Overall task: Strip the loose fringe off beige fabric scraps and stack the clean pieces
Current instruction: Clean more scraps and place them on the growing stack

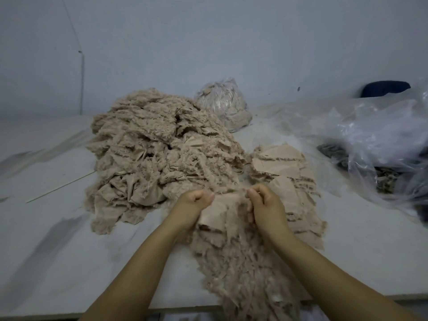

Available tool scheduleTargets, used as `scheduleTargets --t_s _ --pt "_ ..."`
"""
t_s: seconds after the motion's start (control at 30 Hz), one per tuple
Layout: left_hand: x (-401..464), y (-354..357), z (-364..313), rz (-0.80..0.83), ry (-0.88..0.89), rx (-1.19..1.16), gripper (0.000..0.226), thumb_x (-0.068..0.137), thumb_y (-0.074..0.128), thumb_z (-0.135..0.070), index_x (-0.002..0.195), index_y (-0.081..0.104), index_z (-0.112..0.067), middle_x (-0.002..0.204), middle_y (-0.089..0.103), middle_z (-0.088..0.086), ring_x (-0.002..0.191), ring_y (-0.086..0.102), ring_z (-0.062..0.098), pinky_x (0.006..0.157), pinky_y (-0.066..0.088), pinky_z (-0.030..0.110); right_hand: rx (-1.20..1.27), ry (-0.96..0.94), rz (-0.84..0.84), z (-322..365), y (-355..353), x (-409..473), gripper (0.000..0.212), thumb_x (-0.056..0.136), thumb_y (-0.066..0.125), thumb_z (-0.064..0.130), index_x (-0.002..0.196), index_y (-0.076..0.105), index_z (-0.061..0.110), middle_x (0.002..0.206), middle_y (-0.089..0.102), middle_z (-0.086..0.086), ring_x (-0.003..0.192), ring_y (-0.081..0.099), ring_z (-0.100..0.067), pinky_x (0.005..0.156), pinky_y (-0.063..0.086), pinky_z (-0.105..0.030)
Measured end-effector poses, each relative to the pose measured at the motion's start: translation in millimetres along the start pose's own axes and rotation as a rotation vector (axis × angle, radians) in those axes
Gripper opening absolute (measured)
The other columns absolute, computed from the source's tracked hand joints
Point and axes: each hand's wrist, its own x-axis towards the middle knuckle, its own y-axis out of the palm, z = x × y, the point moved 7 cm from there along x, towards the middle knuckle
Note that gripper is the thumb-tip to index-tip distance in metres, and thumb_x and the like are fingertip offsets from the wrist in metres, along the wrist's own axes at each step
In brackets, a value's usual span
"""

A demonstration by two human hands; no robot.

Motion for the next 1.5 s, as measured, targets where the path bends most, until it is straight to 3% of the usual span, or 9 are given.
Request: scheduleTargets --t_s 0.2,0.37,0.53,0.77,0.87,1.0,1.13,1.27,1.5 --pt "4 -20 -5 -0.04 -0.014 0.025 0.024 0.098 0.048 -0.022 0.077 0.047 -0.011 0.075 0.041 0.006 0.071 0.035 0.017 0.062 0.028 0.028 -0.11 0.073 0.34 -7 -1 -14 0.045 0.088 0.052 0.054 0.056 0.051 0.022 0.054 0.051 0.006 0.048 0.049 -0.009 0.053 0.04 -0.024" --pt "2 11 -7 0.178 -0.116 -0.266 0.012 0.094 0.051 -0.013 0.088 0.055 -0.004 0.084 0.051 0.014 0.072 0.047 0.022 0.065 0.038 0.03 0.177 0.229 0.436 3 33 -13 0.057 0.073 0.056 0.068 0.113 0.053 0.027 0.103 0.064 0.006 0.093 0.064 -0.009 0.076 0.052 -0.024" --pt "-1 17 -5 0.166 -0.15 -0.085 0.024 0.09 0.061 -0.025 0.091 0.062 -0.001 0.086 0.068 0.015 0.074 0.063 0.018 0.067 0.049 0.029 0.194 0.083 0.195 5 40 -4 0.022 0.094 0.058 0.023 0.075 0.05 0.015 0.067 0.05 0.0 0.064 0.046 -0.014 0.062 0.037 -0.032" --pt "10 -3 -7 -0.119 -0.126 -0.274 0.021 0.095 0.054 -0.022 0.08 0.067 -0.015 0.068 0.07 0.001 0.06 0.062 0.014 0.054 0.049 0.022 0.191 0.058 0.137 3 33 -6 0.027 0.095 0.055 0.028 0.07 0.047 0.022 0.06 0.046 0.007 0.057 0.043 -0.011 0.056 0.036 -0.03" --pt "19 -36 2 -0.37 -0.156 -0.312 0.017 0.094 0.055 -0.033 0.096 0.064 -0.018 0.096 0.066 -0.001 0.085 0.062 0.014 0.08 0.05 0.032 0.178 0.121 0.136 -14 19 -17 0.031 0.093 0.055 0.034 0.068 0.044 0.021 0.051 0.042 0.01 0.048 0.038 -0.009 0.05 0.032 -0.026" --pt "24 -8 -14 0.007 -0.074 -0.195 0.037 0.081 0.065 -0.038 0.087 0.065 -0.002 0.083 0.069 0.01 0.082 0.062 0.025 0.073 0.049 0.035 -0.07 -0.025 0.368 4 29 -27 0.049 0.08 0.041 0.066 0.07 0.051 0.019 0.067 0.052 0.01 0.061 0.048 -0.003 0.062 0.038 -0.023" --pt "16 27 -21 0.249 -0.003 -0.079 0.047 0.084 0.06 -0.039 0.097 0.066 0.005 0.093 0.069 0.025 0.08 0.061 0.026 0.069 0.049 0.034 0.267 0.148 0.251 21 33 -3 0.047 0.076 0.056 0.062 0.094 0.062 0.02 0.079 0.063 0.01 0.071 0.06 -0.003 0.065 0.046 -0.016" --pt "24 14 -20 0.096 0.089 0.037 0.033 0.094 0.049 -0.035 0.072 0.053 -0.01 0.064 0.054 -0.001 0.063 0.05 0.006 0.061 0.042 0.023 0.296 0.153 0.088 19 24 15 0.022 0.094 0.058 0.025 0.077 0.059 0.011 0.068 0.055 -0.006 0.063 0.049 -0.019 0.059 0.04 -0.03" --pt "40 -32 2 -0.253 0.073 0.103 0.042 0.096 0.051 -0.031 0.059 0.046 -0.012 0.049 0.036 0.0 0.045 0.031 0.012 0.049 0.026 0.026 0.34 0.207 -0.143 -7 4 22 0.031 0.099 0.049 0.027 0.071 0.05 0.015 0.059 0.045 0.003 0.059 0.041 -0.016 0.055 0.034 -0.027"
